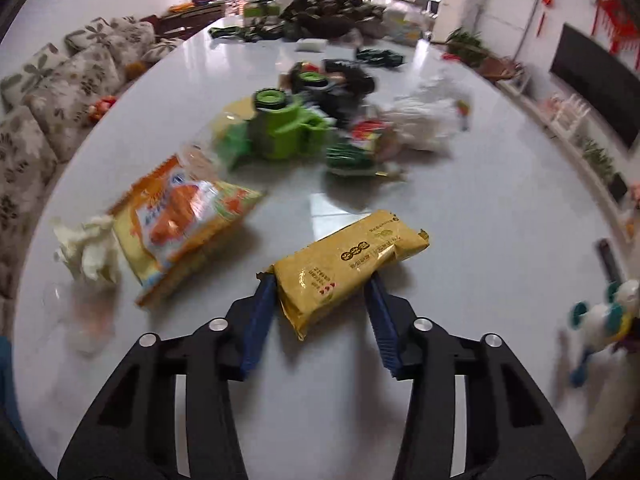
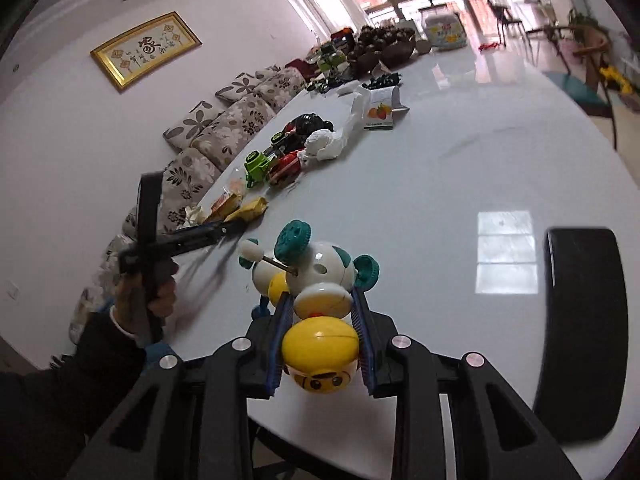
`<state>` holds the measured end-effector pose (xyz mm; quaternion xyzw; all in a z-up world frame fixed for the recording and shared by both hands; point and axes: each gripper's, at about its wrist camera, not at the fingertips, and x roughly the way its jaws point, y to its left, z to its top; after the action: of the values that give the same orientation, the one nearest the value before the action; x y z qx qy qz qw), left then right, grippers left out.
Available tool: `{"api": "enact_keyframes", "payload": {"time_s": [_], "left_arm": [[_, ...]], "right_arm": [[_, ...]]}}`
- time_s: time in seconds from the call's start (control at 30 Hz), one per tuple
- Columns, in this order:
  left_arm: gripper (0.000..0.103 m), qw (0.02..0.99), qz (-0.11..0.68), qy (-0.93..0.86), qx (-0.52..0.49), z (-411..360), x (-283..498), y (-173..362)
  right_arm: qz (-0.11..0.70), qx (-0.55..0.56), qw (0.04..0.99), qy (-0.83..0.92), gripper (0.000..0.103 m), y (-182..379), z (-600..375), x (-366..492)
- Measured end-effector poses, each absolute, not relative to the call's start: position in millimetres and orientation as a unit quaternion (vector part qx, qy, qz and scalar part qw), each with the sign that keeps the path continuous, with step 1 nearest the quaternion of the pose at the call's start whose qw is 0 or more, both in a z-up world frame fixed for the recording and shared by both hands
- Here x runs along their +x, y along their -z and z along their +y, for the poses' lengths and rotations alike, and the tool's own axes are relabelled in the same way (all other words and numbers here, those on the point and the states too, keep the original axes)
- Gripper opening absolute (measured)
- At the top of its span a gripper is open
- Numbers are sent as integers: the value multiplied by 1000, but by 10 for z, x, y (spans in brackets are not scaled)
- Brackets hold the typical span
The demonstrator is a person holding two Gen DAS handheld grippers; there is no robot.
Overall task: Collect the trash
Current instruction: 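Grasp the yellow biscuit packet with the left tool while the right tool grasps the duck toy, then drop the biscuit packet and duck toy into the dark bag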
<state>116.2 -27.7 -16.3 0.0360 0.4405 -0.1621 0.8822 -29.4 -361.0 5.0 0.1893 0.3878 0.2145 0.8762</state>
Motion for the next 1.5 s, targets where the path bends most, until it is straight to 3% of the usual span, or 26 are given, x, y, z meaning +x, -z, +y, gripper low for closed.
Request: {"api": "enact_keyframes", "payload": {"time_s": [0.27, 0.43, 0.6, 0.8, 0.9, 0.93, 1.03, 1.17, 1.3, 1.37, 1.43, 1.5], "left_arm": [[43, 919, 323, 214, 72, -170, -284, -312], [43, 911, 326, 235, 95, 31, -981, -248], [43, 887, 387, 230, 104, 236, -1323, 231], [44, 847, 463, 219, 144, 211, -1305, 1058], [52, 819, 505, 211, 169, 123, -1169, 1547], [67, 805, 526, 203, 184, 82, -1095, 1754], [70, 770, 570, 183, 221, 7, -966, 2199], [70, 772, 565, 189, 224, 29, -1010, 2097], [71, 812, 502, 237, 181, 148, -1193, 1382], [79, 836, 459, 255, 158, 218, -1261, 1011], [88, 867, 402, 261, 138, 289, -1270, 612], [89, 887, 367, 249, 128, 336, -1199, 374]], "right_arm": [[350, 200, 883, -240, 30, -237, -3358, -735], [358, 179, 880, -255, 30, -277, -3170, -1184], [408, 159, 862, -256, 30, 4, -2990, -1596], [497, 144, 821, -242, 30, 765, -2776, -1619], [548, 134, 791, -237, 43, 1336, -2646, -1419], [572, 135, 777, -226, 63, 1584, -2609, -1322], [609, 109, 757, -207, 59, 1950, -2535, -1223], [579, 95, 777, -229, 57, 1539, -2570, -1387], [488, 80, 823, -280, 61, 564, -2554, -1418], [454, 73, 837, -296, 70, 206, -2481, -1198], [426, 66, 848, -308, 70, -48, -2324, -843], [410, 55, 856, -311, 70, -191, -2121, -389]]}}
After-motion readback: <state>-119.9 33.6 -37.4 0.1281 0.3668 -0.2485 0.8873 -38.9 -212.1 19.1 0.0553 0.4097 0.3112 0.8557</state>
